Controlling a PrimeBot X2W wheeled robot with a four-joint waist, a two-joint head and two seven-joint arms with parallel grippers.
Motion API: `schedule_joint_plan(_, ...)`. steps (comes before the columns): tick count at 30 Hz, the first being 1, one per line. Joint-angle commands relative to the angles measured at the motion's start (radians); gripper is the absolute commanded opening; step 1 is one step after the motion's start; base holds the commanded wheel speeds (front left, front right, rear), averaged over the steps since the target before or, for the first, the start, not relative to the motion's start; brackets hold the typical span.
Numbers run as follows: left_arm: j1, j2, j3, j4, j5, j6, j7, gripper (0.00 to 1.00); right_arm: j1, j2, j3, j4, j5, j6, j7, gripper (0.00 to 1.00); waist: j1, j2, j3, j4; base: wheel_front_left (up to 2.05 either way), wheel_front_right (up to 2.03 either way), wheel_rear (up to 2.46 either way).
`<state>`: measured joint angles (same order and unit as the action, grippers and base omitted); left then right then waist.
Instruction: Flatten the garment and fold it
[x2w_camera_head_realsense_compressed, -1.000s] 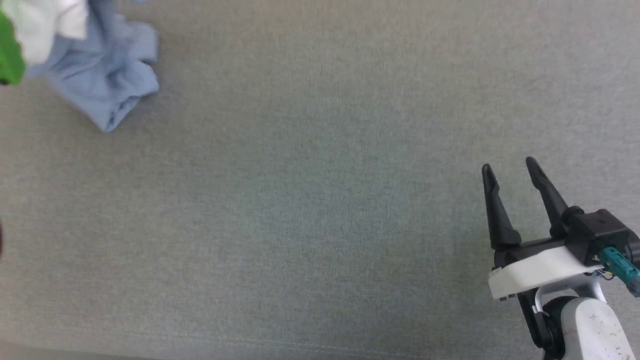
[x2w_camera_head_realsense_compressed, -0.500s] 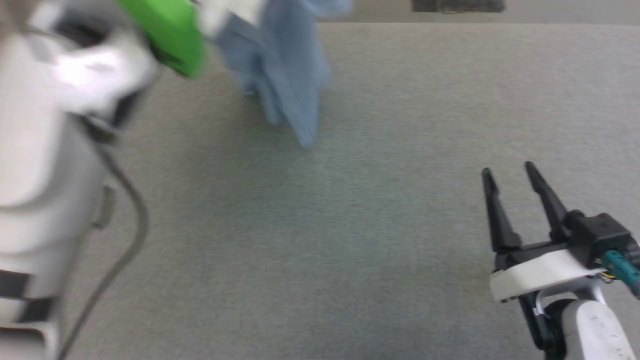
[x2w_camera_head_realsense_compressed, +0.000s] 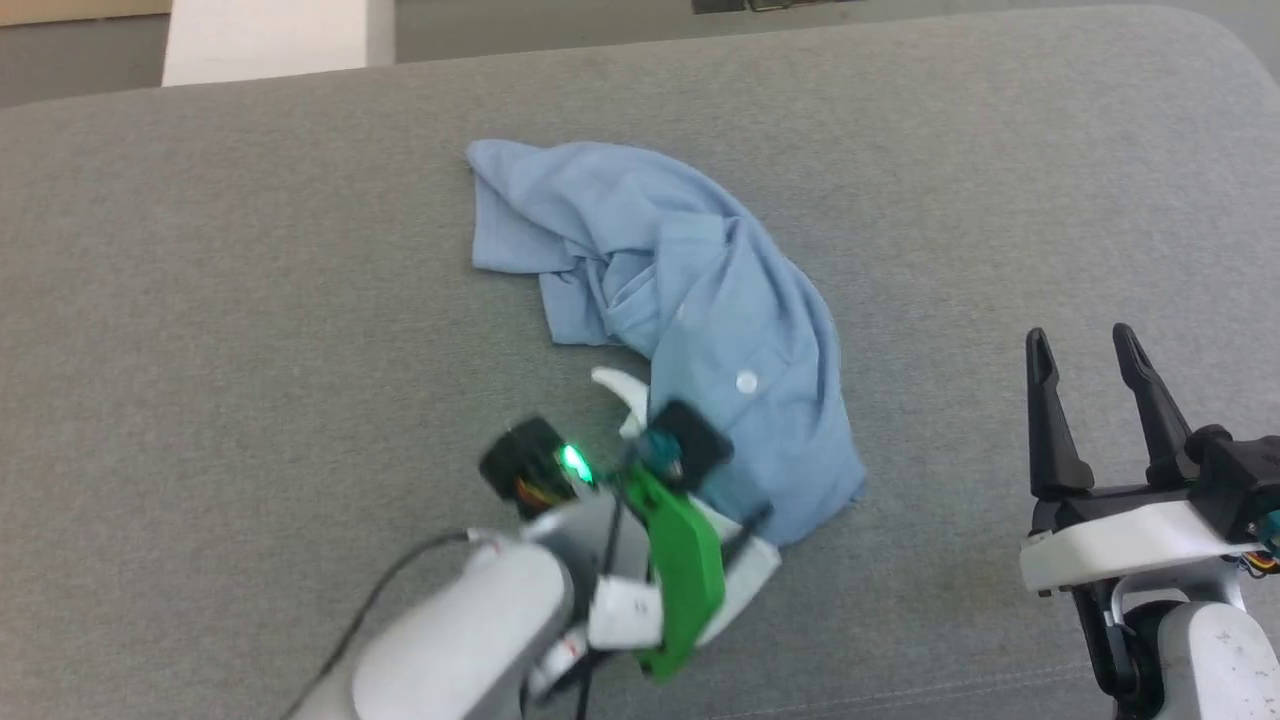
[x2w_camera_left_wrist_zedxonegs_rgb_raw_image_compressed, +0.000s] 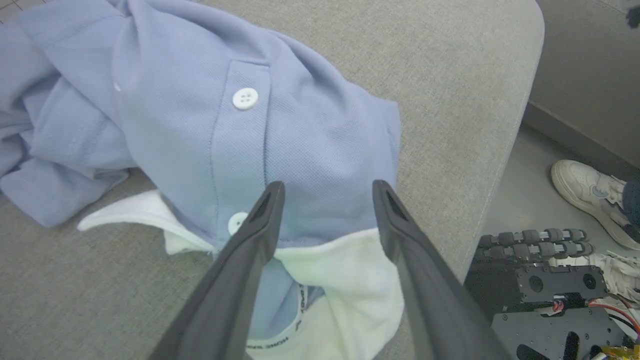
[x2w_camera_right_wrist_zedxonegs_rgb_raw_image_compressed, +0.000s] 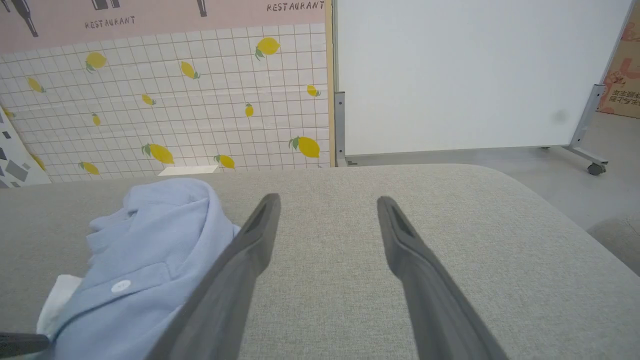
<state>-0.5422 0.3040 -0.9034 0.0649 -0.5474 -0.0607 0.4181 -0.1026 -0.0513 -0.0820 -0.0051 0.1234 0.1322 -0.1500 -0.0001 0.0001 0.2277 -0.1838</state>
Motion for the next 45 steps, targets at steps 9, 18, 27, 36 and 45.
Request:
schedule_joint_plan(9, -0.004, 0.000, 0.076, -0.080, -0.011, 0.058, -0.077, 1.00, 0.004, 0.001, 0.026, 0.018, -0.011, -0.002, 0.018, 1.00, 0.0001, -0.0001, -0.059, 0.060, 0.00, 0.00, 0.00)
schedule_joint_plan(18, -0.016, 0.108, 0.267, -0.075, 0.004, 0.144, -0.237, 1.00, 0.044, 0.001, 0.038, -0.009, -0.029, -0.002, 0.071, 1.00, 0.0001, -0.0001, -0.143, 0.144, 0.00, 0.00, 0.00)
schedule_joint_plan(27, 0.195, 0.220, 0.370, -0.094, 0.024, 0.249, -0.417, 1.00, 0.100, 0.001, 0.051, -0.053, -0.041, -0.002, 0.107, 1.00, 0.0001, -0.0001, -0.175, 0.186, 0.00, 0.00, 0.00)
schedule_joint_plan(36, 0.381, 0.237, 0.327, -0.139, 0.051, 0.305, -0.469, 1.00, 0.137, 0.001, 0.060, -0.063, -0.031, -0.002, 0.116, 1.00, 0.0001, -0.0001, -0.184, 0.194, 0.00, 0.00, 0.00)
schedule_joint_plan(45, 0.386, 0.221, 0.309, -0.164, 0.035, 0.308, -0.438, 1.00, 0.132, 0.001, 0.081, -0.073, -0.033, -0.002, 0.121, 1.00, 0.0001, -0.0001, -0.160, 0.181, 0.00, 0.00, 0.00)
